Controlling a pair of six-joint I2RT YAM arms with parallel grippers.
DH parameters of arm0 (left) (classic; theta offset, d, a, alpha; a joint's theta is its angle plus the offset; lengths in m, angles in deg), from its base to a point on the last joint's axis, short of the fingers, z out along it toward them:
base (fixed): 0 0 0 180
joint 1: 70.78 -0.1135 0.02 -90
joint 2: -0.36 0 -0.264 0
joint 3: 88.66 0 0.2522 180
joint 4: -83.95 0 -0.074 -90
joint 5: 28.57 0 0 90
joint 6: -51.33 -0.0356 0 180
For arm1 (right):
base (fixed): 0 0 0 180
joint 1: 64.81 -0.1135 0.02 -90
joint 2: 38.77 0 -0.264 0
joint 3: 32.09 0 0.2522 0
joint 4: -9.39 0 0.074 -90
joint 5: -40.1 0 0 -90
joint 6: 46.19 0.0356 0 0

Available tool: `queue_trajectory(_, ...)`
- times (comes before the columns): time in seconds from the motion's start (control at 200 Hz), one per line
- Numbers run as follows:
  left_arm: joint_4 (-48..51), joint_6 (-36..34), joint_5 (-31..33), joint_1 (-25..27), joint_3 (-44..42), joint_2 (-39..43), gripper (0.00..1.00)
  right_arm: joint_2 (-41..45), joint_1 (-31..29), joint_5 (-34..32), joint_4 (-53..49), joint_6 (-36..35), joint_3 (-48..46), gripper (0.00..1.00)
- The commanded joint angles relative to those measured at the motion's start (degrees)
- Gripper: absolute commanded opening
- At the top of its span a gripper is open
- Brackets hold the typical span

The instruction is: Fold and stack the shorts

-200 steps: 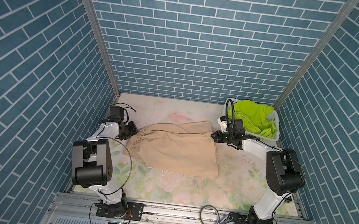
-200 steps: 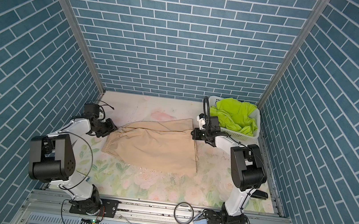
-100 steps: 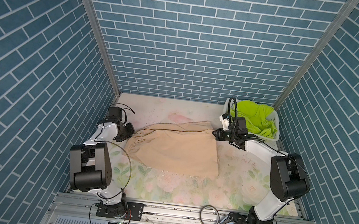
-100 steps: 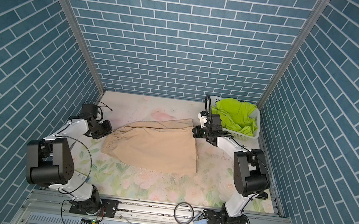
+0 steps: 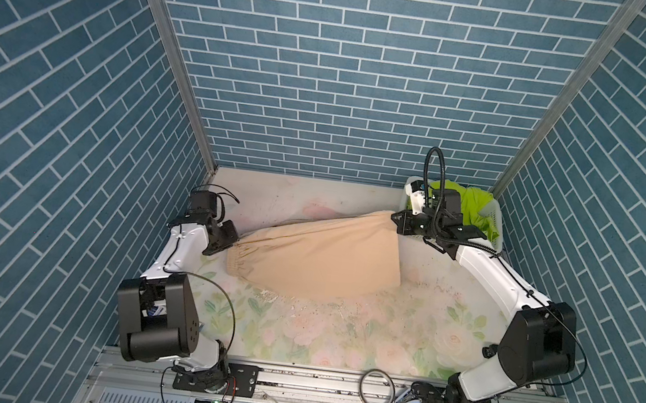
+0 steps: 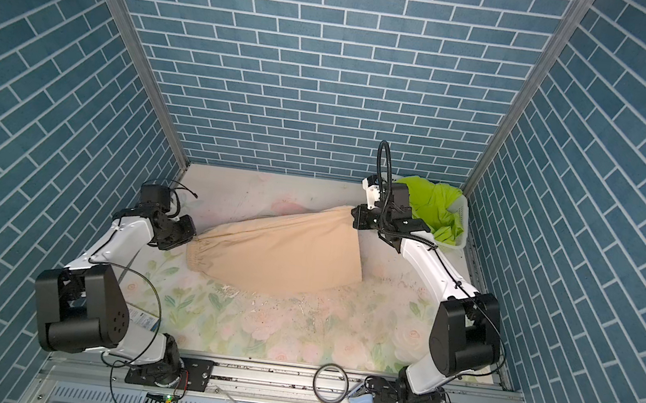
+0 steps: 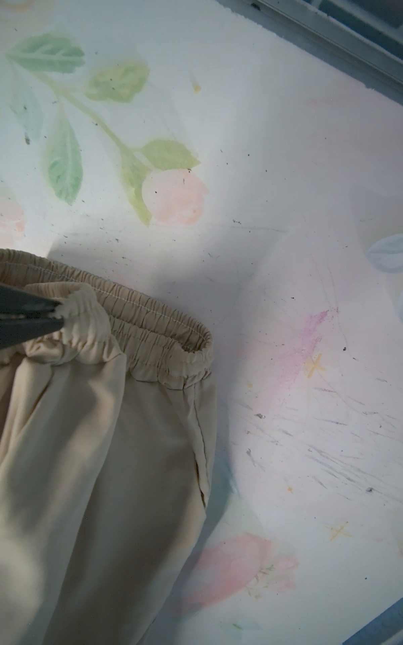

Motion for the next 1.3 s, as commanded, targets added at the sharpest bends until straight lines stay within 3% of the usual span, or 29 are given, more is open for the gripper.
queue_trajectory(0.0, -0.6, -0.6, 1.0, -0.6, 1.5, -1.8, 0.00, -1.0, 0.3, -0.1, -3.0, -2.8, 2.9, 0.00)
queue_trajectory(0.265, -0.2, -0.8, 1.4, -0.7, 1.3, -1.3, 0.00, 0.9, 0.3, 0.3, -7.7, -3.7, 6.5, 0.00)
queue_trajectory(0.595, -0.2, -1.3, 2.0, -0.9, 1.1, -1.1, 0.00, -2.9, 0.1, 0.0, -9.6, -6.5, 15.4, 0.00)
queue_trajectory(1.025, -0.4, -2.3, 3.1, -1.4, 1.4, -2.9, 0.00, -22.5, 0.3, 3.1, -13.1, -10.4, 32.9, 0.00)
queue_trajectory(1.29, -3.9, -3.3, 0.0, -1.4, 1.0, -4.8, 0.00, -33.5, 1.4, 3.6, -13.3, -9.9, 39.7, 0.00)
